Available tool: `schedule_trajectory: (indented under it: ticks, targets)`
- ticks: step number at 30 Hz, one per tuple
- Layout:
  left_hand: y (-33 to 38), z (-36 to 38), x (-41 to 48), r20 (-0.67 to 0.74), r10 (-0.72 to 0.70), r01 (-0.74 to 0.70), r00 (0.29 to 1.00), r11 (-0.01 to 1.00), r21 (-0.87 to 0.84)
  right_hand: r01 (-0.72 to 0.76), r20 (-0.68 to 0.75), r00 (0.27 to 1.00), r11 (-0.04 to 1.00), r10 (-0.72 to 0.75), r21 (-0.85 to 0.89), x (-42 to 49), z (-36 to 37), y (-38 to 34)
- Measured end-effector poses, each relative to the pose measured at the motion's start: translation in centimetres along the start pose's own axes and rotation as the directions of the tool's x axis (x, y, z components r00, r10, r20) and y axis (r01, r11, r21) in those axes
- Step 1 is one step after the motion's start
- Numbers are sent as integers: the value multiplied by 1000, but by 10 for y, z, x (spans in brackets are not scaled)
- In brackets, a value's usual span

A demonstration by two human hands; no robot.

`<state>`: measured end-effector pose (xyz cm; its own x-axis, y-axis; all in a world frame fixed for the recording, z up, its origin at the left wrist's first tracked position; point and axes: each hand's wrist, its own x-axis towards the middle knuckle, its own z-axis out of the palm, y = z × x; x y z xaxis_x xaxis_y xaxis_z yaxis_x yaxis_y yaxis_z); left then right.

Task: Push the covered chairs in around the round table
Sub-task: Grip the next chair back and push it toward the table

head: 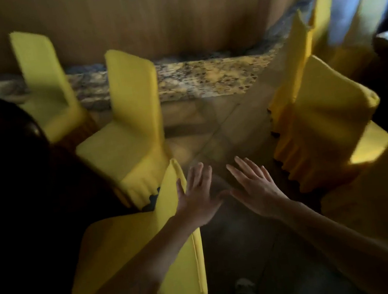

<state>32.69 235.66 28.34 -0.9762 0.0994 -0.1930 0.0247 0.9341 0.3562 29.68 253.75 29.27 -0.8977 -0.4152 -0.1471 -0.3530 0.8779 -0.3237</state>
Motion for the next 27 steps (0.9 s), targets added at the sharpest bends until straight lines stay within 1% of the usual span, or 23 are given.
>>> schedule_trajectory:
  ticks: [2, 4, 7, 10, 13, 14, 16, 17, 18, 21, 23, 24, 27]
  targets:
    - [-4, -3, 10, -40, -113, 113, 993, 994, -7, 104, 31, 994, 995, -104, -3, 28, -5, 9]
    - [-8, -1, 8, -82, -198, 196, 977, 980, -31, 207, 69, 976, 978, -206, -16, 50, -6, 12]
    - [-10, 16, -8, -140, -302, 297, 943, 953, -54, 356, 164, 924, 933, -345, -43, 79, -1, 7]
    - [-7, 34, -24, -130, -421, 415, 898, 907, -72, 526, 233, 833, 849, -502, -51, 107, 7, -12]
    - [-1, 48, -48, -46, -540, 529, 840, 836, -146, 657, 316, 724, 752, -613, -46, 124, 18, -41]
    - [3, 52, -56, -16, -586, 572, 810, 797, -196, 689, 355, 686, 724, -635, -37, 128, 23, -50]
    - [11, 60, -69, 40, -693, 665, 720, 671, -328, 742, 447, 606, 670, -658, -20, 135, 33, -64]
    - [15, 64, -75, 45, -737, 695, 675, 613, -376, 764, 495, 569, 644, -657, -23, 139, 38, -69]
    - [19, 67, -81, 23, -764, 709, 645, 587, -391, 780, 535, 540, 625, -650, -27, 142, 41, -73]
    - [25, 68, -96, -125, -784, 713, 608, 609, -348, 788, 613, 481, 616, -627, 11, 151, 47, -80]
    - [20, 67, -97, -205, -763, 687, 613, 643, -339, 804, 633, 440, 593, -638, 38, 157, 45, -82]
    - [16, 66, -95, -213, -752, 672, 624, 655, -345, 813, 631, 432, 581, -644, 36, 160, 44, -82]
    - [14, 66, -95, -200, -741, 642, 641, 660, -390, 828, 606, 443, 560, -661, 5, 161, 43, -82]
